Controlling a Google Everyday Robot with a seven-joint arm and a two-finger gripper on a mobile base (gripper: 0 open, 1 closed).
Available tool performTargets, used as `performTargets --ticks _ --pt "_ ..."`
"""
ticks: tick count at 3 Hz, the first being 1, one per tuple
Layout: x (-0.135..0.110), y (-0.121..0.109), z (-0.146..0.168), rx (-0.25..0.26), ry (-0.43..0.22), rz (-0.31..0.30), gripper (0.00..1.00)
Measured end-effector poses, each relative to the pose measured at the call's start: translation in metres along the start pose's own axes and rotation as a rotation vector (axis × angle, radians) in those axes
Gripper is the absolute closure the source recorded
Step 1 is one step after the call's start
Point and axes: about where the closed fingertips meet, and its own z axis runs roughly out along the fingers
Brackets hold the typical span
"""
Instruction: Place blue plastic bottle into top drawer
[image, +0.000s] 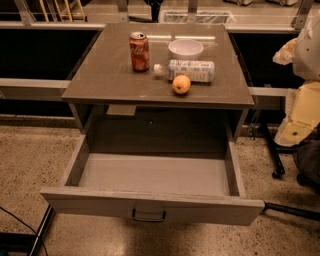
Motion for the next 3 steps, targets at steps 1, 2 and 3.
performTargets --ticks 1,2,3 --pt "0.000 0.000 0.000 0.000 0.000 0.000 0.00" --pt "-0.012 -0.040 0.028 -0.034 0.020 -0.030 0.00" --pt "-0.022 -0.123 0.082 -0.038 0.111 -0.041 0.00"
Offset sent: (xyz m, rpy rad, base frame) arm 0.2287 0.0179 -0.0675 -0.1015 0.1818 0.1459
